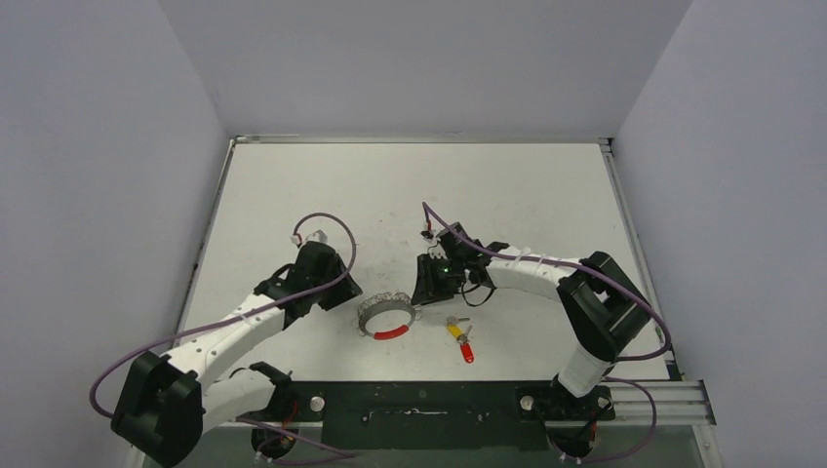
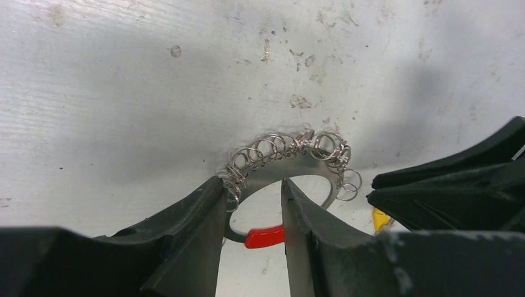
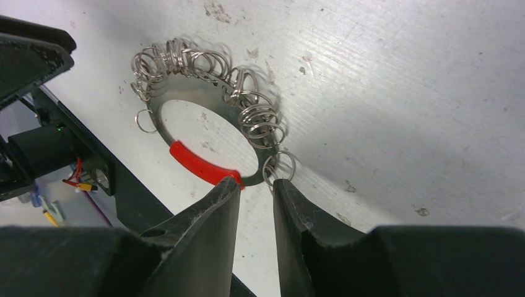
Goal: Put the keys on the keyring
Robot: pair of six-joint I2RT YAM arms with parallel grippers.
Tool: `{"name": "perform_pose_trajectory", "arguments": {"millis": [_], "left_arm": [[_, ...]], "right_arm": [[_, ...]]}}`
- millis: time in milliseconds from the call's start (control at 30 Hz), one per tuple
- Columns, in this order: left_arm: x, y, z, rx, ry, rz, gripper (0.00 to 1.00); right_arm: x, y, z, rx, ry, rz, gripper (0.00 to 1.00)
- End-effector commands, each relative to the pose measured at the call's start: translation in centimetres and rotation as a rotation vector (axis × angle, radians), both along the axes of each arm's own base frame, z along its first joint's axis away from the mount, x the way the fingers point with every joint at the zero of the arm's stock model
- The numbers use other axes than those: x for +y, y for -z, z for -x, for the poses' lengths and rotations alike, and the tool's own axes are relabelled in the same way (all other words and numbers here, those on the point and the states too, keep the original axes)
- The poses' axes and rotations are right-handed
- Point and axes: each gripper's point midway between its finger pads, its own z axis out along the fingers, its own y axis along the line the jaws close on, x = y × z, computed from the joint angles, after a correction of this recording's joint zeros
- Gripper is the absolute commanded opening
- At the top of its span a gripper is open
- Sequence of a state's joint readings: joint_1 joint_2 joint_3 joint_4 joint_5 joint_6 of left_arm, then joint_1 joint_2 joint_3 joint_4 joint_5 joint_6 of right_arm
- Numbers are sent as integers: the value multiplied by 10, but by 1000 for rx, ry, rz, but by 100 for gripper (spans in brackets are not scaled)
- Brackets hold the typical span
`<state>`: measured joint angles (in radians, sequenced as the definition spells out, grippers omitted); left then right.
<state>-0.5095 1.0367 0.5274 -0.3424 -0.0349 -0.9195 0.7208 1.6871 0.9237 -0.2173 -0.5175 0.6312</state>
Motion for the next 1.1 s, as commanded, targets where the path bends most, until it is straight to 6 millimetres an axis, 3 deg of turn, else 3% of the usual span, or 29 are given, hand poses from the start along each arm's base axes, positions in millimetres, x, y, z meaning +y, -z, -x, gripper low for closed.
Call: {"name": "perform_pose_trajectory", "arguments": {"millis": [0, 267, 767, 1067], "left_arm": [[8, 3, -2, 100, 15, -153, 35], [4, 12, -5, 214, 41, -356, 35], [-19, 28, -9, 257, 106, -426, 35], [-23, 30, -9, 248, 121, -430, 14]], "right_arm": [[-6, -18, -13, -91, 1, 19, 29], [-20, -14, -13, -101, 5, 53, 30], [-31, -9, -14, -99, 15, 70, 31], [-33, -10, -14, -101, 18, 69, 32]]}}
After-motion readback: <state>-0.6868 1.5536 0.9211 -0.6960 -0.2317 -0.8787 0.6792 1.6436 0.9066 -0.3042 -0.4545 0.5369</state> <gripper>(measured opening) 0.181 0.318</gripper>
